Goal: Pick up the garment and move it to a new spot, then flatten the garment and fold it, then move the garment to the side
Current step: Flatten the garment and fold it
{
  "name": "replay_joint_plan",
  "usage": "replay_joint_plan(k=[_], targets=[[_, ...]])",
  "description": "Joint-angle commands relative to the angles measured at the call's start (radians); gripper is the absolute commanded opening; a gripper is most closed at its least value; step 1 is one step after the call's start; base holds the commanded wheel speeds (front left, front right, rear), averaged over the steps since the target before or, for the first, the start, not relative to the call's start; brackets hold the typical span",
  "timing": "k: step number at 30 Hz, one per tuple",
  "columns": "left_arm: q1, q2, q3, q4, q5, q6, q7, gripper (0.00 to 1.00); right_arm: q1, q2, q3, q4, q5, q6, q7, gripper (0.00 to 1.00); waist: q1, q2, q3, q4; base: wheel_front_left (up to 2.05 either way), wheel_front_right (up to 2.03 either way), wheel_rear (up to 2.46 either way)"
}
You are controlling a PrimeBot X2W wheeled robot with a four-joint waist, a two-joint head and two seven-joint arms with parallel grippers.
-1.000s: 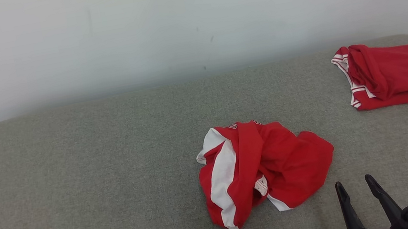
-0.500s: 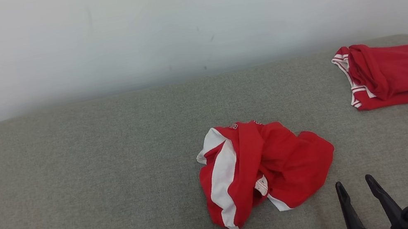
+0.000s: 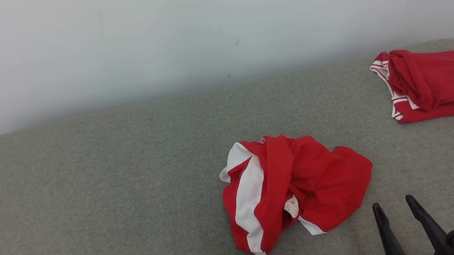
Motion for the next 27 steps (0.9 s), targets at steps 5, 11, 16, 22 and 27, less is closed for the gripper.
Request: replay_joint_plan(k=[5,11,16,22,27], targets=[[0.007,-0.002,0.001,0.003,0.004,-0.001,-0.003,1.00,0.000,0.002,0.001,0.001,-0.001,-0.003,0.000,1.00,0.0000,0.0000,0.000,0.001,0.00,0.00,0.00],[0.011,-0.002,-0.006,0.009,-0.016,-0.005,-0.003,1.00,-0.001,0.002,0.007,0.002,0.000,-0.003,0.000,1.00,0.0000,0.0000,-0.001,-0.003,0.00,0.00,0.00],[-0.005,-0.002,-0.059,0.022,-0.028,-0.022,-0.003,1.00,-0.011,0.002,0.017,0.003,0.001,-0.003,0.000,1.00,0.0000,0.0000,0.005,-0.022,0.00,0.00,0.00],[-0.044,-0.002,-0.192,0.058,-0.047,-0.042,-0.003,1.00,-0.020,0.001,0.024,0.003,-0.006,-0.003,0.000,1.00,0.0000,0.0000,0.026,-0.070,0.00,0.00,0.00],[-0.091,-0.001,-0.303,0.104,-0.069,-0.040,-0.003,1.00,-0.035,0.002,0.030,0.000,-0.009,-0.003,0.000,1.00,0.0000,0.0000,0.053,-0.136,0.00,0.00,0.00]])
